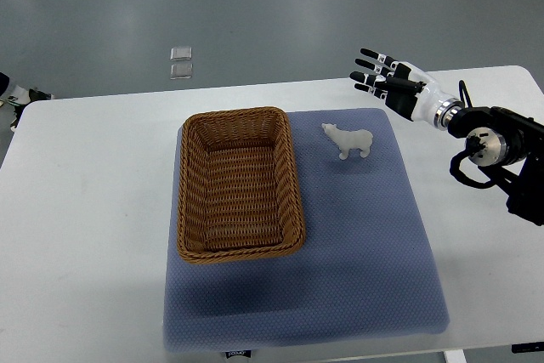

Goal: Place white bear in brown basket with right hand
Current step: 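Move the right hand down over the white bear figurine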

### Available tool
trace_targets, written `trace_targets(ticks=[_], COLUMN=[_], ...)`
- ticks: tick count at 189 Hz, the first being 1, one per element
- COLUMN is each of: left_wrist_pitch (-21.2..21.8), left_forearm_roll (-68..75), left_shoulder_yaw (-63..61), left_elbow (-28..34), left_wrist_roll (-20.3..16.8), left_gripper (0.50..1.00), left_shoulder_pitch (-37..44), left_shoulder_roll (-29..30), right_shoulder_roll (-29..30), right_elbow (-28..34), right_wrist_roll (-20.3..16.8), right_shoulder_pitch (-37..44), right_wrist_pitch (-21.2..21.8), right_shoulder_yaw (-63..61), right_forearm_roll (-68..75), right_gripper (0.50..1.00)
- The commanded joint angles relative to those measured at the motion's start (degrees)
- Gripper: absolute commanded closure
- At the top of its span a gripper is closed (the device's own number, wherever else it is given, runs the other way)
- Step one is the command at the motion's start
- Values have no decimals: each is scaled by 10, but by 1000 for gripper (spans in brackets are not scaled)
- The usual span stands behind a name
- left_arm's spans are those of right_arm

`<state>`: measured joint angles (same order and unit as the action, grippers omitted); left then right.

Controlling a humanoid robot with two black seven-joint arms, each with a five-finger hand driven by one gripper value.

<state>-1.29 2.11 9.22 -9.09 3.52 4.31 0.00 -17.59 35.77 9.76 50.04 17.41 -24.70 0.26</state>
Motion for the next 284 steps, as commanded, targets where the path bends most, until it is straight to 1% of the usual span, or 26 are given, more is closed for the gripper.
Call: trace_targets(ticks=[1,34,50,75,128,164,187,220,245,284], left_wrist_pitch=[0,1,1,1,2,2,2,3,2,3], left_forearm_roll=[0,-1,-1,-1,0,-1,-1,-1,0,-1], left_shoulder_yaw=[-1,0,0,-2,-2,-2,-2,-2,-2,-2], left_elbow=[-1,2,0,5,4,6,6,6,6,6], left_wrist_roll=[0,0,0,-1,-1,-1,-1,-1,-1,-1], left_gripper=[500,500,500,500,500,500,500,500,500,500], left_shoulder_pitch=[0,1,1,-2,-8,-8,-8,-8,-8,-8], left_shoulder_roll=[0,0,0,0,0,0,0,0,0,0], right_shoulder_roll=[-1,0,1,2,-4,-6,-5,-6,-4,-5], right_elbow=[0,0,0,1,5,8,18,39,39,33], right_wrist_roll=[0,0,0,1,3,6,34,41,45,45], right_shoulder_pitch=[1,8,12,14,32,41,42,42,41,42], right_wrist_pitch=[0,-1,-4,-4,2,4,5,6,7,-2], right_shoulder_yaw=[0,2,7,5,10,9,11,11,13,30], right_forearm_roll=[0,-2,-25,-111,-234,-407,-511,-624,-678,-695], right_gripper=[572,572,572,572,572,572,572,572,572,574])
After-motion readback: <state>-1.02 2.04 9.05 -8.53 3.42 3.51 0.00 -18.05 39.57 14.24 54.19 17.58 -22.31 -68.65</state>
